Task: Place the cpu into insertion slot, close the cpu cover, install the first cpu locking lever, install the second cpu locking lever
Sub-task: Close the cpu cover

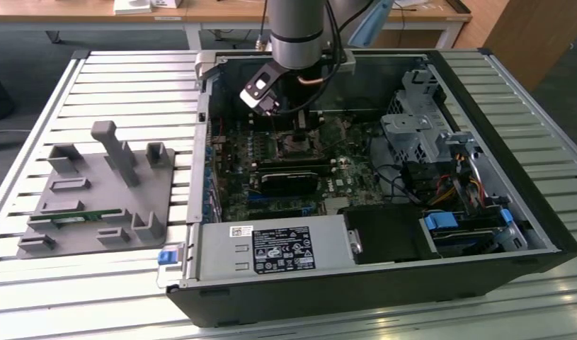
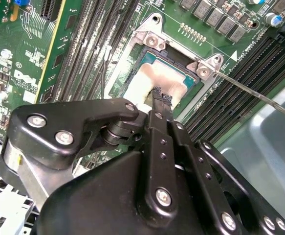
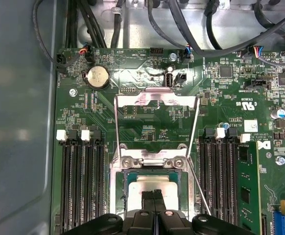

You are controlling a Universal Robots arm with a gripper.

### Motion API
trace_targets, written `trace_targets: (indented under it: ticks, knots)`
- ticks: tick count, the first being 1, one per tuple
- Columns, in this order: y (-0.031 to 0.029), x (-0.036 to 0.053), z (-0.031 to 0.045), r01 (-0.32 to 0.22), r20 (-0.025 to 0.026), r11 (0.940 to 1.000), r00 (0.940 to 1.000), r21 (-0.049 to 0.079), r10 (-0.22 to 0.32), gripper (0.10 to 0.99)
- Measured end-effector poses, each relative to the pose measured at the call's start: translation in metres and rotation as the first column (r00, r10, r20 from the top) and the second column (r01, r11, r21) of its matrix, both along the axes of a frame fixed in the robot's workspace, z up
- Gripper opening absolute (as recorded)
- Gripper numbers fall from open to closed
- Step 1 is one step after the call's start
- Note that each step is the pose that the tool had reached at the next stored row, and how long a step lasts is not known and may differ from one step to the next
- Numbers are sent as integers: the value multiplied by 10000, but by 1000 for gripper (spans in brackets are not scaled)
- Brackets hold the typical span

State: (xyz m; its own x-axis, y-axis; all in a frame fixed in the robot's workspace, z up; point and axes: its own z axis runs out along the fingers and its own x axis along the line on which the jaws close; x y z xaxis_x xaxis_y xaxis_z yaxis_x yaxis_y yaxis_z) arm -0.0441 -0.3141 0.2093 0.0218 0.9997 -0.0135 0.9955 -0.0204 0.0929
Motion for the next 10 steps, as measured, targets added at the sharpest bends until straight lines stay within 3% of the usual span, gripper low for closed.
trace_targets:
  ticks: [10]
  knots:
    - [0,3,37,0,-11,10000,10000,-1,0,106]
